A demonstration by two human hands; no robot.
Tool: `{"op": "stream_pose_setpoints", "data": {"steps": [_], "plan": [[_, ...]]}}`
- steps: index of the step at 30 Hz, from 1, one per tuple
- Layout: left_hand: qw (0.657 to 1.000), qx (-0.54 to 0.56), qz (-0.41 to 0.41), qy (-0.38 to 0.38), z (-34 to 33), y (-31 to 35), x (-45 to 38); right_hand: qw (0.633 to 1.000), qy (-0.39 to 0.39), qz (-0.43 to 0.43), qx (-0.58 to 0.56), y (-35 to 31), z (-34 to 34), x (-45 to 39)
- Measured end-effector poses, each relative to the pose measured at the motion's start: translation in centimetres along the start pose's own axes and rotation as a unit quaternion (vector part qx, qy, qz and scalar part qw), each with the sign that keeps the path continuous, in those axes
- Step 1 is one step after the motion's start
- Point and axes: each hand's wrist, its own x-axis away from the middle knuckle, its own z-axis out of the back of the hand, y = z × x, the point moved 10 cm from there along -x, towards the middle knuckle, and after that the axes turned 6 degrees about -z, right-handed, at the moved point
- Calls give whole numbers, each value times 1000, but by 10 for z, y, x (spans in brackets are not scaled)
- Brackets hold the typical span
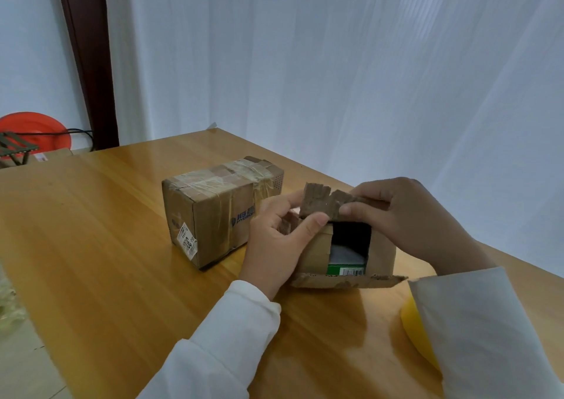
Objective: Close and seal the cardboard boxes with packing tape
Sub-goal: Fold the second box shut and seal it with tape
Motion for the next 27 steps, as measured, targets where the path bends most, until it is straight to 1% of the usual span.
{"op": "stream_pose_setpoints", "data": {"steps": [2, 3, 7, 10, 13, 15, 19, 21, 23, 27], "plan": [[1000, -8, -14, -6, 2, 3, -3, 1000, 12, 9, 7, -4, 4, 1], [1000, 7, -10, -12, 1, 3, -3, 1000, 15, 14, 11, -5, 5, 1], [995, 81, 35, -52, -9, -2, -2, 999, 26, 22, 35, -8, 5, 2], [992, 106, 54, -44, -7, -2, -2, 998, 55, 16, 39, -11, 10, 1], [986, 129, 97, -30, -5, -9, -1, 998, 54, 36, 9, -19, 13, 2], [983, 146, 109, -34, -5, -11, -1, 997, 64, 53, -6, -19, 14, 2], [985, 142, 75, -68, -12, -1, 1, 989, 120, 62, 59, -13, 14, -2], [987, 136, 59, -66, -12, 3, 0, 985, 138, 71, 82, -15, 11, -2], [988, 135, 54, -56, -10, 3, -1, 984, 139, 73, 90, -17, 7, -3], [992, 115, 46, -24, -3, 3, -3, 989, 118, 65, 57, -17, 3, -4]]}}
